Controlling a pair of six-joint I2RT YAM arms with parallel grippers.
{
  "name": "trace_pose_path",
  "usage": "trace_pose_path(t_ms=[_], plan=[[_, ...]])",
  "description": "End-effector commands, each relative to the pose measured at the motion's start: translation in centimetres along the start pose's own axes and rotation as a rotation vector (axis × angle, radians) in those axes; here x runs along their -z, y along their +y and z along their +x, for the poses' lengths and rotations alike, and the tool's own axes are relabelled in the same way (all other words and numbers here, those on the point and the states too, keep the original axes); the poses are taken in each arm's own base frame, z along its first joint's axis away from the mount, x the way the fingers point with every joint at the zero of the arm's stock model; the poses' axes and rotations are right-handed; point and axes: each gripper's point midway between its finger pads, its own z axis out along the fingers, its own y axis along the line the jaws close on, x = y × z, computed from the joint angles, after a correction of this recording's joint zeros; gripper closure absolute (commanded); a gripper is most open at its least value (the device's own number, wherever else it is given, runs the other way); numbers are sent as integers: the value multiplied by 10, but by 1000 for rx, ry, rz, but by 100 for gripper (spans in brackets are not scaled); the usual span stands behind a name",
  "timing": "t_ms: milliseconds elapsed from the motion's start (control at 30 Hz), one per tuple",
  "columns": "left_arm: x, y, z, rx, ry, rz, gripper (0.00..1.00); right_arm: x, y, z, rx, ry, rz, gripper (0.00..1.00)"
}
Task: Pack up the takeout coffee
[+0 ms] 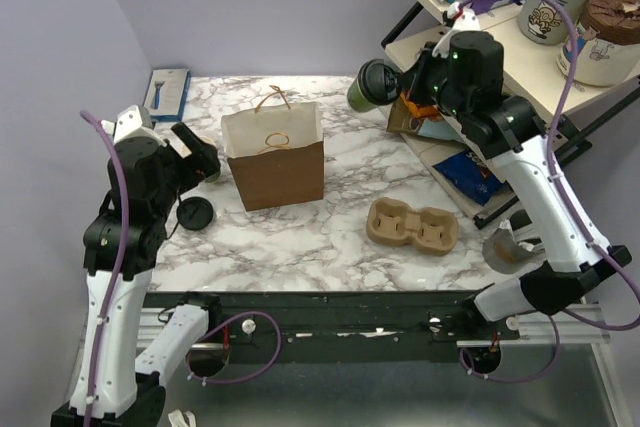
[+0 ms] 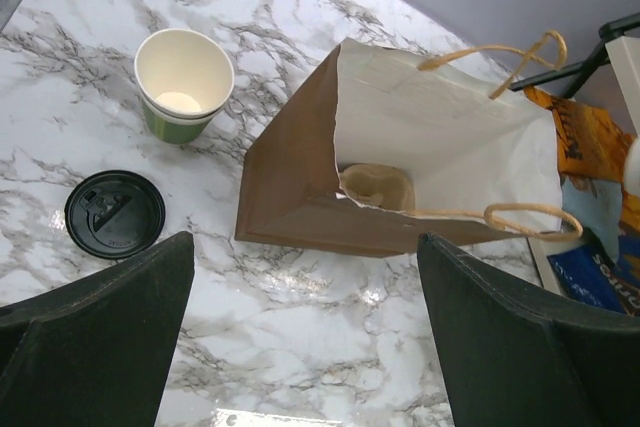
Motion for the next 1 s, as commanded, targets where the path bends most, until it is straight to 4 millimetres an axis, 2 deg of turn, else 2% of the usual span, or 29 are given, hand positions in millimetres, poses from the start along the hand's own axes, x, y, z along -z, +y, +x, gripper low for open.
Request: trace_pose_path(t_ms=[0, 67, 200, 367, 500, 533, 633, 667, 700, 800, 967], plan=[[-34, -7, -4, 38, 12, -26, 1, 21, 31, -15, 6, -7, -24, 99], [-53, -13, 3, 44, 53, -17, 1, 23, 48, -25, 7, -27, -68, 99], [-85, -17, 13, 47, 109, -13, 1, 23, 77, -26, -3, -14, -141, 99], [-121, -18, 32, 33, 163, 0, 5, 16, 106, -12, 4, 30, -210, 99], [-134, -18, 51, 15, 230, 16, 21, 10, 115, -1, 14, 64, -213, 99], [-135, -26, 55, 15, 253, 62, 25, 7, 116, 3, 13, 75, -208, 99], [-137, -31, 60, 14, 260, 104, 37, 6, 118, 13, 25, 103, -209, 99], [-137, -33, 62, 14, 267, 121, 42, 3, 116, 18, 28, 116, -191, 99], [-138, -33, 65, 11, 274, 128, 54, 1, 113, 23, 30, 129, -175, 99], [-137, -39, 73, 3, 315, 169, 72, -3, 109, 30, 27, 144, -144, 99], [-130, -53, 82, 24, 344, 246, 89, -8, 107, 42, 32, 181, -129, 99]])
